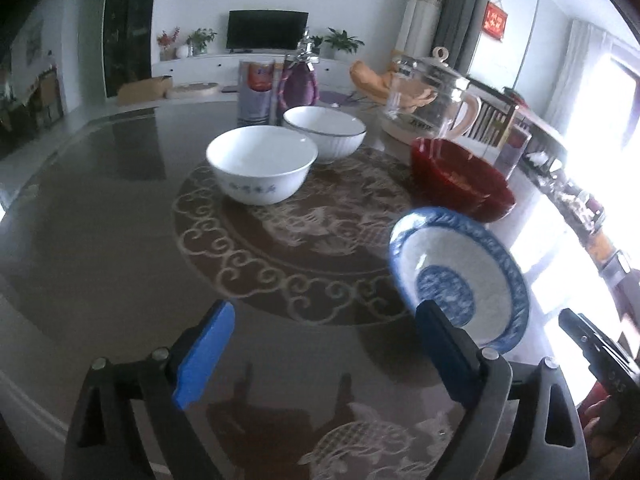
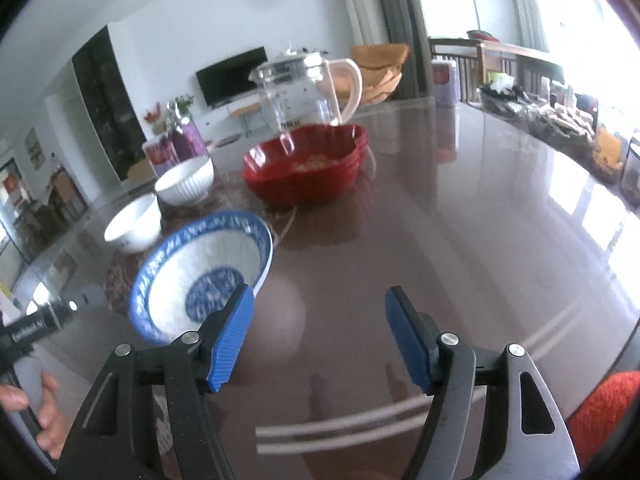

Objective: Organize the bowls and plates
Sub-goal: 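Carry the blue-and-white plate beside the white bowls and open the right gripper, then move the right gripper to a white bowl and grasp its rim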

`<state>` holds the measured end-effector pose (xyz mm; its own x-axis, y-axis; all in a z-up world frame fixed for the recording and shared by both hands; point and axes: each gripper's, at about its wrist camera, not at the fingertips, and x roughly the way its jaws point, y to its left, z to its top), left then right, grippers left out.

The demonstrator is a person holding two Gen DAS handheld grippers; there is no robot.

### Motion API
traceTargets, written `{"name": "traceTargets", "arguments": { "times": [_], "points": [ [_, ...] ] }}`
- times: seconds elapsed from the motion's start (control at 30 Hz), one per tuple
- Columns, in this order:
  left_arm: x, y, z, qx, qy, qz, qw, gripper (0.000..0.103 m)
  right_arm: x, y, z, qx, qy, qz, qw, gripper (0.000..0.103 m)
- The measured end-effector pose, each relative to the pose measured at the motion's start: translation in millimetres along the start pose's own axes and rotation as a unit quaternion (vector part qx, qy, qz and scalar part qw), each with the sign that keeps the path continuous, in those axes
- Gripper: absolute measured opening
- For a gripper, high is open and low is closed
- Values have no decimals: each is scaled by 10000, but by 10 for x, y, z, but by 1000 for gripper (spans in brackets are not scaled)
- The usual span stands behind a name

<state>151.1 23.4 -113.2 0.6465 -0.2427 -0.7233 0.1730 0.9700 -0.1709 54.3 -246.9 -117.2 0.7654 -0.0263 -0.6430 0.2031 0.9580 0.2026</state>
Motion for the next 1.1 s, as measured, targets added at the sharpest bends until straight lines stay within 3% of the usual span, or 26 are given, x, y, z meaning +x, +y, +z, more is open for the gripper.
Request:
{"name": "traceTargets", "arguments": {
  "times": [0.43, 1.1],
  "points": [
    [69, 196, -170, -30, 292, 441, 9986, 92, 69, 19, -139, -271, 41, -189, 9994, 72],
    [14, 332, -199, -156, 425, 439, 9980, 92, -18, -29, -157, -276, -93, -270, 9992, 72]
  ]
}}
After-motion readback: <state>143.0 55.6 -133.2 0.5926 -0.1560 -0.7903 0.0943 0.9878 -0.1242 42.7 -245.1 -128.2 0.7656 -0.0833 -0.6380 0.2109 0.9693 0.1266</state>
